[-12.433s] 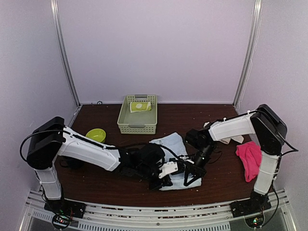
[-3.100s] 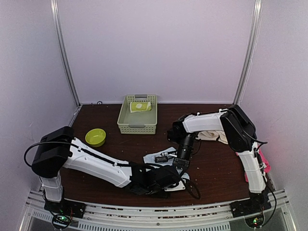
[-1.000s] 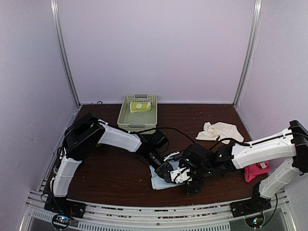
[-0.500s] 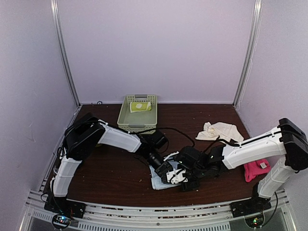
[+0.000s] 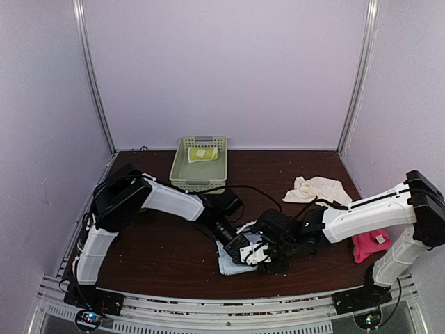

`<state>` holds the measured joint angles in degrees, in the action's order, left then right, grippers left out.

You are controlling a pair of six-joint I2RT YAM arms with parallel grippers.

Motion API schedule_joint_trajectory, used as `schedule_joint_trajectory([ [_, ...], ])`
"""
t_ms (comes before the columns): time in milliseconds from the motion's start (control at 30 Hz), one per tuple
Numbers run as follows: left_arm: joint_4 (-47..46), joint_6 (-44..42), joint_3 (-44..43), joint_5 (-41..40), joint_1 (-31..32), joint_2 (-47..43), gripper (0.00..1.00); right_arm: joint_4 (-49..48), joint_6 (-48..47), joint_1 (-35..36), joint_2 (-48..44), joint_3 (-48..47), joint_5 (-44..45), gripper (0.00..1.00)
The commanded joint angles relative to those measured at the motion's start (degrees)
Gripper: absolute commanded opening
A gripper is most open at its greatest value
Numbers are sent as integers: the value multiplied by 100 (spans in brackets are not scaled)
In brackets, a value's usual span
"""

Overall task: Roll the towels
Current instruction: Roll the towel at the center of the board.

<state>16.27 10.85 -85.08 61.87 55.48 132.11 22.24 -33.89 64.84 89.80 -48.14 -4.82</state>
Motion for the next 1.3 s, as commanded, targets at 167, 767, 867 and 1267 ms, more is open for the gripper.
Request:
schedule_joint_trajectory([
  [167, -1509, 430, 1636, -1830, -127, -1994, 61, 791, 82, 45, 292, -386, -1392, 27],
  [767, -1507, -2093, 3509, -7904, 1662, -6303, 68, 3498, 79, -1164, 2863, -2766, -3655, 20],
  [867, -952, -2276, 3097, -7943, 2146, -5685, 68, 3719, 10, -1271, 3235, -2990, -3734, 20],
  [1267, -590, -2524, 2488, -7607, 2731, -3527, 63, 3770, -14, -1438, 3488, -3096, -3749, 22],
])
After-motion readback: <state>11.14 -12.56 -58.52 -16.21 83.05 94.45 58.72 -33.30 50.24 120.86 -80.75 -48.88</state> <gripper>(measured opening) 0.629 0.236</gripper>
